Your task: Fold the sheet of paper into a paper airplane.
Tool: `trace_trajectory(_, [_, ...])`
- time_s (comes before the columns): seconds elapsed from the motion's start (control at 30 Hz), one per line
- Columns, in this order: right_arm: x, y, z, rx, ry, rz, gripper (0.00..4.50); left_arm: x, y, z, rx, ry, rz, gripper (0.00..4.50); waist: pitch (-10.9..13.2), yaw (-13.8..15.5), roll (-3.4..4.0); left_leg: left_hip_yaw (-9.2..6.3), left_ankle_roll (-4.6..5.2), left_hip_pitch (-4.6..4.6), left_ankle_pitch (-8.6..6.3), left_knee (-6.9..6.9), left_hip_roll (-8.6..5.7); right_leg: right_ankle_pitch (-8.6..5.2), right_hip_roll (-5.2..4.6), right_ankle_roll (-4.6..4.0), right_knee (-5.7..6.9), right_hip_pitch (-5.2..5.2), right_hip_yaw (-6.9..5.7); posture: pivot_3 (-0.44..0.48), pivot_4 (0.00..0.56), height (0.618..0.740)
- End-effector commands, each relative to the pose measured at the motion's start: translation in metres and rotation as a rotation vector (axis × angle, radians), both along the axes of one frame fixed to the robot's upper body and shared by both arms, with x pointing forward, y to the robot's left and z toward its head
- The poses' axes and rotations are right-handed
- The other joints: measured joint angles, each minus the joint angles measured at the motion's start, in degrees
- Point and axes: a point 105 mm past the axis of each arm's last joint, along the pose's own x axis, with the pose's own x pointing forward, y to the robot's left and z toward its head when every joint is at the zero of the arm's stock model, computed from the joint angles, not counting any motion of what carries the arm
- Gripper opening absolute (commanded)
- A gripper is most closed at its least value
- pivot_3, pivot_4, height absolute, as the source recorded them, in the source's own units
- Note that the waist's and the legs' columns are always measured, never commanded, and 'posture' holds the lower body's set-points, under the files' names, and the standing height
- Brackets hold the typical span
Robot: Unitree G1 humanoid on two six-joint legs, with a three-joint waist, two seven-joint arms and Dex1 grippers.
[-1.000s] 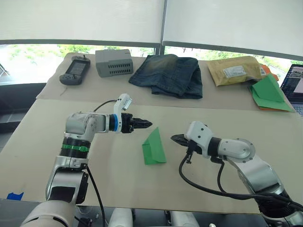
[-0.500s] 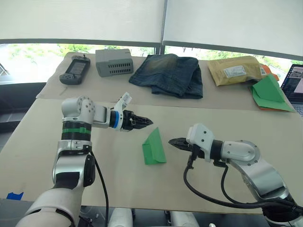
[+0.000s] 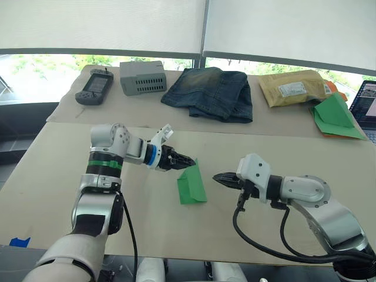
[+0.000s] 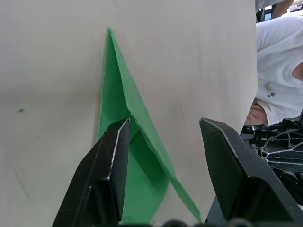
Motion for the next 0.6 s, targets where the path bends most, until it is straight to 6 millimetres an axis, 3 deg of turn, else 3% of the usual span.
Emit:
trace_trajectory(0.03, [0.002,0.0,0.009,-0.001,-0.057,-0.009,0.0,0.005,-0.002,0.005,-0.002,-0.013,0.013,0.99,0.0,0.0,0.0,0.0,0.0,0.0,0.0,0.01,-0.01,0.0,0.0,0.0,0.01,0.0,0.0,0.0,0.15,0.734])
trace_trajectory(0.13, [0.003,0.0,0.009,-0.005,-0.065,-0.016,0.0,0.006,-0.001,0.002,-0.001,0.005,0.026,0.03,0.0,-0.11,0.0,-0.01,0.0,0.01,0.0,0.04,-0.01,0.0,0.0,0.01,0.04,0.0,0.01,0.0,0.15,0.734])
trace_trajectory(0.43, [0.007,-0.001,0.009,-0.028,-0.087,-0.021,0.0,0.009,0.005,-0.006,-0.042,0.077,0.106,0.03,0.01,-0.03,-0.02,-0.04,0.0,-0.02,0.0,0.4,-0.12,-0.04,-0.12,0.09,0.4,0.01,0.02,0.0,0.15,0.734])
trace_trajectory(0.6, [0.01,0.003,0.009,-0.031,-0.095,0.0,0.0,0.023,0.026,-0.014,-0.106,0.163,0.329,0.03,0.02,-0.28,-0.03,-0.15,0.0,0.1,0.0,0.47,-0.16,-0.09,-0.12,0.22,0.52,0.09,0.02,0.0,0.15,0.734])
